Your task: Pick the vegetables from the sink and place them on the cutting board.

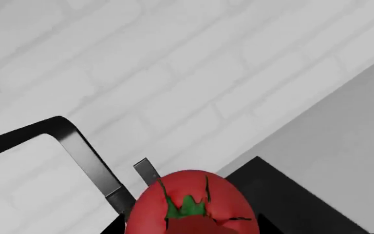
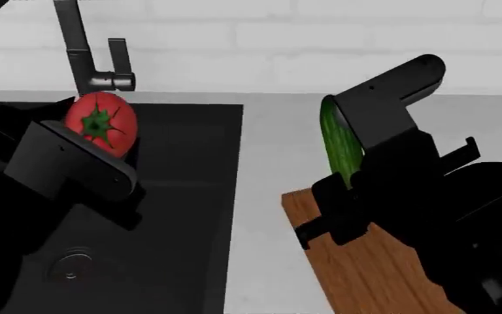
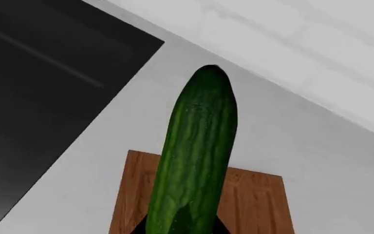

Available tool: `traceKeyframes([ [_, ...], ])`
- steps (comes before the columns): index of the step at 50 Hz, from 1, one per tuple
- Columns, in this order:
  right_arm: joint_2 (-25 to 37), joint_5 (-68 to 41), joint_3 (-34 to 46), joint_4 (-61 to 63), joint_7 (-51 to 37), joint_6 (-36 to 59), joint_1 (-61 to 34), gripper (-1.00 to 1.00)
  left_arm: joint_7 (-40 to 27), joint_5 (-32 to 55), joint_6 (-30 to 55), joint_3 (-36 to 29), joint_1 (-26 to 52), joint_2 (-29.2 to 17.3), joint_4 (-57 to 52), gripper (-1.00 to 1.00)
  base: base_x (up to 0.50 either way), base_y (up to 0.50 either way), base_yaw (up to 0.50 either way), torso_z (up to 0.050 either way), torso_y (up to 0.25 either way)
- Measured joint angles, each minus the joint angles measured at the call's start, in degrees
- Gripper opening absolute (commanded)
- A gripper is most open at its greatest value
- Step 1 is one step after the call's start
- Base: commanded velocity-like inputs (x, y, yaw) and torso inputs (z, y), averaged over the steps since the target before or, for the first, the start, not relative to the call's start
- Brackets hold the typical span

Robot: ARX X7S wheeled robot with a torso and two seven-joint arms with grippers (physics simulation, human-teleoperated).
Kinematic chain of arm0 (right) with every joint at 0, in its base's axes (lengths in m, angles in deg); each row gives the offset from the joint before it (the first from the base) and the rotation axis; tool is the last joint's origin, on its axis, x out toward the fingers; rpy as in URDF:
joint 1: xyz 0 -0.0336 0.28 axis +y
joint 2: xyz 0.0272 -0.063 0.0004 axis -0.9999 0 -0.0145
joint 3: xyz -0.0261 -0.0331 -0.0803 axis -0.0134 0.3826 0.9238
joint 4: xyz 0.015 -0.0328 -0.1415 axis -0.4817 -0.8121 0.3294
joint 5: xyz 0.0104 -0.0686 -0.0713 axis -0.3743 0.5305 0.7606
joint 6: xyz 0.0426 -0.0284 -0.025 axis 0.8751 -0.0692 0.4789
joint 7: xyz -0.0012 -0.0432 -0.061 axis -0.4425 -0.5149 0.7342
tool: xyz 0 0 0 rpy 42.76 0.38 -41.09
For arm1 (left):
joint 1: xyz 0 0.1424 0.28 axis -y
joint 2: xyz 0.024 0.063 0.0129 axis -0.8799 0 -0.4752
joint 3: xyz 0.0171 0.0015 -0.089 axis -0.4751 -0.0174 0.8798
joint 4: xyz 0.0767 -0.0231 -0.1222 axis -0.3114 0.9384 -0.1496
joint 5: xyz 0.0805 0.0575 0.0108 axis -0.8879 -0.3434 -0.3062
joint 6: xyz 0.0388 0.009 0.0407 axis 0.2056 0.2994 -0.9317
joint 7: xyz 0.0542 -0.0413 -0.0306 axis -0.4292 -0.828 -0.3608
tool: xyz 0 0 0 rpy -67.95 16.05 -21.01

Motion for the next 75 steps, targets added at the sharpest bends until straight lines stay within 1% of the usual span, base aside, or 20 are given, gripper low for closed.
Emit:
traceKeyframes([
  [25, 1.1, -4.4, -2.6, 1.5, -3.3, -1.4, 1.6, -1.0, 0.3, 0.6, 0.9, -0.9, 0.7, 0.7, -1.6, -1.0, 0.0, -0.49, 0.0, 0.0, 0.0],
  [33, 1.7, -5.1, -3.5, 2.4, -4.4, -2.4, 2.6, -1.0, 0.7, 2.0, 2.6, -1.0, 0.9, 1.3, -3.6, -1.0, 0.0, 0.0, 0.0, 0.0, 0.0],
  [39, 1.4, -5.7, -4.3, 3.3, -6.1, -2.2, 2.5, -1.0, 1.1, 4.8, 6.1, 0.2, 1.8, 2.6, -4.6, -1.0, 0.0, 0.0, 0.0, 0.0, 0.0],
  [42, 1.0, -7.0, -4.9, 3.5, -7.8, -1.2, 2.2, -1.0, 1.5, 6.7, 8.2, 1.0, 2.5, 3.5, -4.8, -1.0, 0.0, 0.0, 0.0, 0.0, 0.0],
  [48, 1.0, -12.7, -5.7, 3.8, -13.4, 0.0, 1.2, -1.0, 2.4, 10.7, 12.8, 2.7, 4.4, 5.8, -4.4, -1.0, 0.0, 0.0, 0.0, 0.0, 0.0],
  [58, 1.7, -19.7, -6.5, 4.2, -19.9, -0.1, 0.6, -1.0, 4.2, 15.2, 17.9, 4.1, 8.2, 10.1, 1.3, -1.0, 0.0, 0.0, 0.0, 0.0, 0.002],
  [67, 2.8, -22.6, -7.1, 4.7, -23.0, -1.5, 1.4, -1.0, 5.5, 16.4, 18.1, 3.8, 9.0, 13.0, 7.2, -1.0, 0.0, 0.0, 0.0, 0.0, 0.0],
  [75, 3.8, -24.1, -7.6, 5.2, -24.6, -2.8, 2.5, -1.0, 6.0, 16.6, 17.7, 2.5, 8.2, 14.2, 9.7, -1.0, 0.0, 0.0, 0.0, 0.0, 0.0],
])
